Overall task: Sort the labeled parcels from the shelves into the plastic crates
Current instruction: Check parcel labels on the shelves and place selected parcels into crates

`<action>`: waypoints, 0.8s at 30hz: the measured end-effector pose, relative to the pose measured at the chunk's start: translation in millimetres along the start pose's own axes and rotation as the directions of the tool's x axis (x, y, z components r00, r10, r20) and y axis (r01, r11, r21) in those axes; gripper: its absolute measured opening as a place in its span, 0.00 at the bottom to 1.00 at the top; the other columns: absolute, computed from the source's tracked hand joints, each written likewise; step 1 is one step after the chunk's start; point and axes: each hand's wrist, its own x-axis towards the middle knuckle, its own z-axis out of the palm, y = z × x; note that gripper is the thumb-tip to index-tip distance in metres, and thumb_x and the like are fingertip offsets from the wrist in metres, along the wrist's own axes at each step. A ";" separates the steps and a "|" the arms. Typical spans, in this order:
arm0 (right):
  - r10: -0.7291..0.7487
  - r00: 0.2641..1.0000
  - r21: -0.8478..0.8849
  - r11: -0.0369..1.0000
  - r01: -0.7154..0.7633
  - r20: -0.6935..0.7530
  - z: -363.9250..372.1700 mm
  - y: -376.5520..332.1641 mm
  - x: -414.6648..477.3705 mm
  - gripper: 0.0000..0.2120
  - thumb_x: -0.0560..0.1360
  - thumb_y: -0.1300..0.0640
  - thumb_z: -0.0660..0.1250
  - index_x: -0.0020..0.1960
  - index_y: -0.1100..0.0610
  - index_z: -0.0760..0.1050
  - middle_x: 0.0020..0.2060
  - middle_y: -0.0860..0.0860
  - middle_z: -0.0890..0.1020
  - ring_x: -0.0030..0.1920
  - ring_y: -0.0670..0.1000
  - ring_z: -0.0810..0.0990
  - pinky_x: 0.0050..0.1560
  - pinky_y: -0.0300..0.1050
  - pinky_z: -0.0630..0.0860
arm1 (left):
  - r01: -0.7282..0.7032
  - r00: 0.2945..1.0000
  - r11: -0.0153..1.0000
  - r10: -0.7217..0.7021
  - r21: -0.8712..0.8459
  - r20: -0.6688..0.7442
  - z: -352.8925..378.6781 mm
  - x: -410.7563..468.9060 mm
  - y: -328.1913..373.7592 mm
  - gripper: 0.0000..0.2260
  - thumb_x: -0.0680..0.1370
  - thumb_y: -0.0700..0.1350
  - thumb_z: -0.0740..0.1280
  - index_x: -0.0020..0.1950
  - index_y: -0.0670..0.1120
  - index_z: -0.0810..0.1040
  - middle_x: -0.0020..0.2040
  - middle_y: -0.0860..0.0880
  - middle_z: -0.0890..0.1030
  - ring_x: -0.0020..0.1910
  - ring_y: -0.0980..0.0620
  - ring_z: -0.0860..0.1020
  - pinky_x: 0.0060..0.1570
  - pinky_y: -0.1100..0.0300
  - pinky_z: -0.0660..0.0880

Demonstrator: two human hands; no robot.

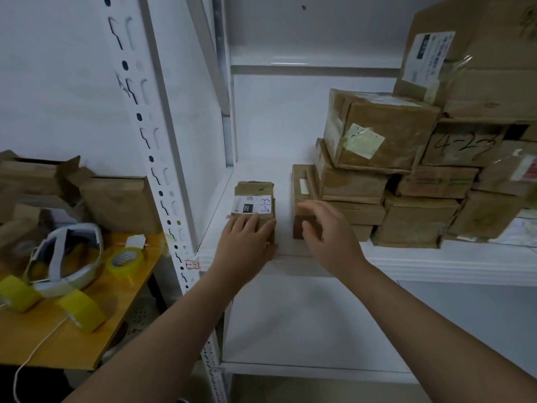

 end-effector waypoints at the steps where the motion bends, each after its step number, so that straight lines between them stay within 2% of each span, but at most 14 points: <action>1: 0.004 1.000 0.009 1.000 -0.004 0.005 1.5 -0.3 1.9 0.16 0.77 0.64 0.62 0.63 0.57 0.75 0.60 0.50 0.78 0.62 0.50 0.74 0.60 0.45 0.72 | 0.024 1.000 1.000 -0.024 -0.003 -0.017 1.6 6.0 -6.2 0.22 0.79 0.55 0.59 0.71 0.48 0.69 0.69 0.42 0.72 0.69 0.40 0.68 0.71 0.45 0.60; 5: 0.029 0.999 -0.004 1.000 -0.029 0.022 13.6 -1.4 4.8 0.15 0.77 0.64 0.62 0.63 0.57 0.75 0.57 0.50 0.79 0.58 0.49 0.74 0.54 0.40 0.70 | 0.102 0.995 0.994 -0.102 0.030 -0.004 10.4 29.7 -36.0 0.19 0.80 0.50 0.58 0.70 0.46 0.70 0.68 0.42 0.73 0.68 0.41 0.69 0.69 0.47 0.62; 10: 0.063 0.998 -0.012 0.998 -0.063 0.017 28.4 -3.4 9.9 0.14 0.77 0.63 0.62 0.62 0.57 0.76 0.53 0.49 0.78 0.51 0.46 0.73 0.49 0.39 0.69 | 0.094 0.994 0.996 -0.094 -0.003 -0.047 15.9 37.1 -49.1 0.18 0.79 0.48 0.62 0.68 0.45 0.72 0.66 0.41 0.75 0.66 0.39 0.71 0.67 0.45 0.64; 13: 0.067 0.998 -0.015 0.998 -0.068 -0.019 30.5 -5.2 12.7 0.13 0.77 0.63 0.63 0.60 0.57 0.76 0.51 0.48 0.77 0.50 0.47 0.74 0.47 0.41 0.71 | 0.087 0.996 0.996 -0.087 0.016 -0.031 15.2 36.4 -46.7 0.20 0.80 0.51 0.59 0.70 0.46 0.70 0.69 0.41 0.72 0.69 0.40 0.67 0.70 0.45 0.60; 16: 0.061 0.996 -0.013 0.998 -0.062 -0.071 23.5 -9.4 15.6 0.13 0.76 0.64 0.63 0.59 0.58 0.77 0.50 0.47 0.76 0.48 0.48 0.74 0.45 0.42 0.72 | 0.100 0.995 0.995 -0.101 -0.014 -0.009 5.7 39.7 -36.9 0.22 0.81 0.54 0.56 0.73 0.47 0.65 0.75 0.40 0.63 0.74 0.40 0.59 0.73 0.46 0.53; 18: 0.050 0.992 -0.025 0.998 -0.053 -0.116 12.9 -12.4 16.5 0.12 0.77 0.64 0.63 0.58 0.58 0.77 0.49 0.46 0.75 0.48 0.46 0.74 0.44 0.40 0.70 | 0.029 0.997 0.998 -0.033 -0.058 -0.070 -6.7 43.7 -23.1 0.22 0.81 0.52 0.57 0.73 0.45 0.65 0.75 0.40 0.64 0.74 0.40 0.59 0.73 0.46 0.54; 20: 0.038 0.985 -0.035 0.998 -0.045 -0.166 -2.5 -14.0 15.7 0.10 0.77 0.64 0.62 0.55 0.58 0.77 0.47 0.45 0.73 0.46 0.46 0.73 0.41 0.39 0.69 | -0.056 0.986 0.993 0.038 -0.107 -0.164 -22.4 46.7 -4.3 0.21 0.81 0.51 0.58 0.71 0.43 0.69 0.72 0.39 0.68 0.71 0.39 0.65 0.70 0.44 0.60; 24: 0.021 0.951 -0.080 0.996 -0.048 -0.308 -49.4 -12.7 13.4 0.06 0.76 0.64 0.63 0.50 0.57 0.76 0.46 0.46 0.72 0.44 0.47 0.73 0.40 0.38 0.70 | -0.135 0.943 0.966 0.056 -0.222 -0.329 -55.1 59.4 36.7 0.25 0.77 0.54 0.56 0.68 0.41 0.72 0.69 0.38 0.72 0.68 0.39 0.70 0.66 0.46 0.66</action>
